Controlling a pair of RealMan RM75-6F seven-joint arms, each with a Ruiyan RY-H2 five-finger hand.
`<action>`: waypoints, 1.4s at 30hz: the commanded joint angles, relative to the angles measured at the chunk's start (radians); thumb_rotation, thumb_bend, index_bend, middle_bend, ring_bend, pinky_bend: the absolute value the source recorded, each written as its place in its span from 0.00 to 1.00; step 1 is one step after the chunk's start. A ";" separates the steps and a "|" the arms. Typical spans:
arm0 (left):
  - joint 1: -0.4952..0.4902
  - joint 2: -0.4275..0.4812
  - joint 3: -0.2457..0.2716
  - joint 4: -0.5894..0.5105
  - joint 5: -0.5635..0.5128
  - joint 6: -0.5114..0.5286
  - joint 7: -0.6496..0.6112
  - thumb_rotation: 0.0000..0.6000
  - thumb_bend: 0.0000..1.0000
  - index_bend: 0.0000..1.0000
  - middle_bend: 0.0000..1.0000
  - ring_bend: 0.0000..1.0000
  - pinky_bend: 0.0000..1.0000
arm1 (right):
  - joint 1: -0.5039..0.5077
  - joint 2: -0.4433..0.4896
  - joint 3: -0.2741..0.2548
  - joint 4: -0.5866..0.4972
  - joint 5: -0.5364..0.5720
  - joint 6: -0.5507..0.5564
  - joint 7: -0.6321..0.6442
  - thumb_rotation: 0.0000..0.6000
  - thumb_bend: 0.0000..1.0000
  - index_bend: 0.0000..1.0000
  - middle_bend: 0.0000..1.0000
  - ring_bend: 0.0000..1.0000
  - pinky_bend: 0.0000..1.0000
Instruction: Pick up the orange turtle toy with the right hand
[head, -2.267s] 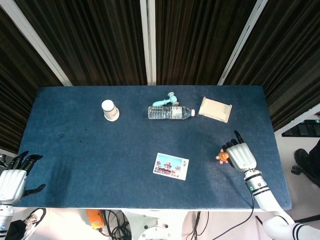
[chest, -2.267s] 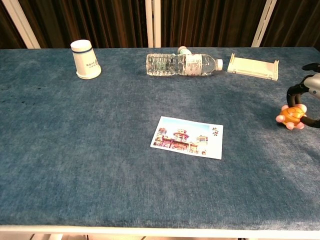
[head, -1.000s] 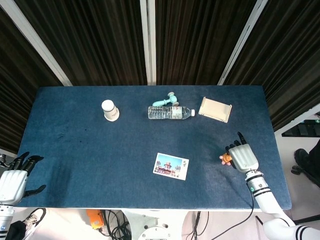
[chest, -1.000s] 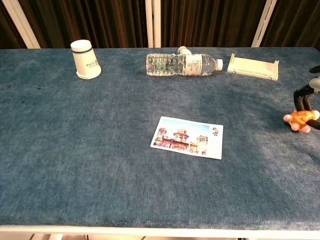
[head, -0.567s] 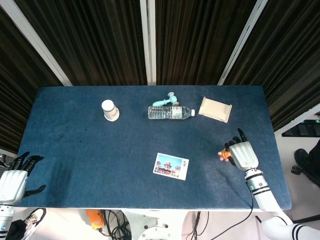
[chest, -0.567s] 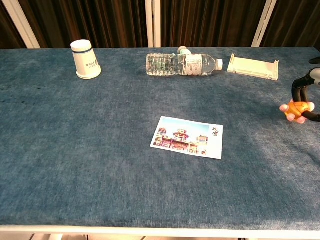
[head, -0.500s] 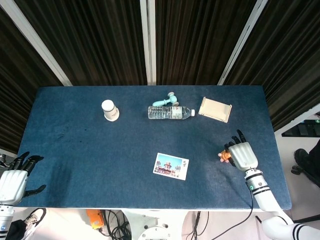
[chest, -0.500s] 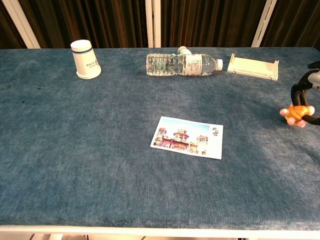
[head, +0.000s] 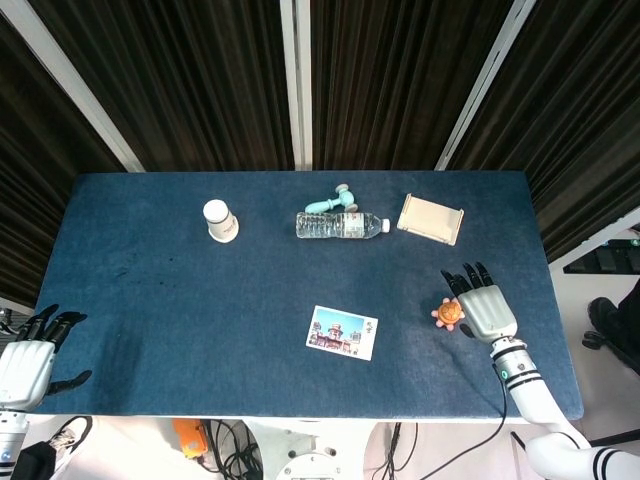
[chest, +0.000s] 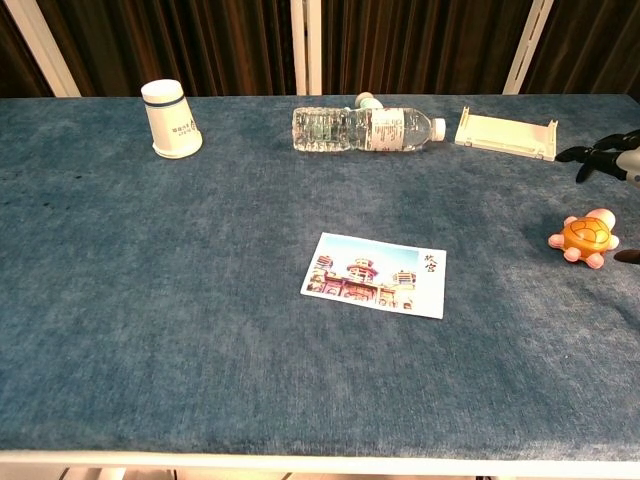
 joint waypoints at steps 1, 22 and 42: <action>0.000 0.000 0.000 0.000 0.000 0.000 0.001 1.00 0.03 0.21 0.18 0.05 0.15 | 0.004 -0.015 -0.002 0.007 0.020 -0.014 -0.020 1.00 0.13 0.19 0.28 0.00 0.00; 0.001 0.000 0.000 0.014 -0.005 -0.005 -0.018 1.00 0.03 0.21 0.18 0.05 0.15 | -0.014 -0.162 -0.001 0.210 -0.131 0.156 0.129 1.00 0.36 1.00 0.94 0.40 0.00; -0.009 0.015 -0.007 -0.026 0.005 -0.002 0.008 1.00 0.03 0.21 0.18 0.05 0.15 | -0.122 0.039 -0.023 -0.012 -0.137 0.260 0.239 1.00 0.00 0.00 0.00 0.00 0.00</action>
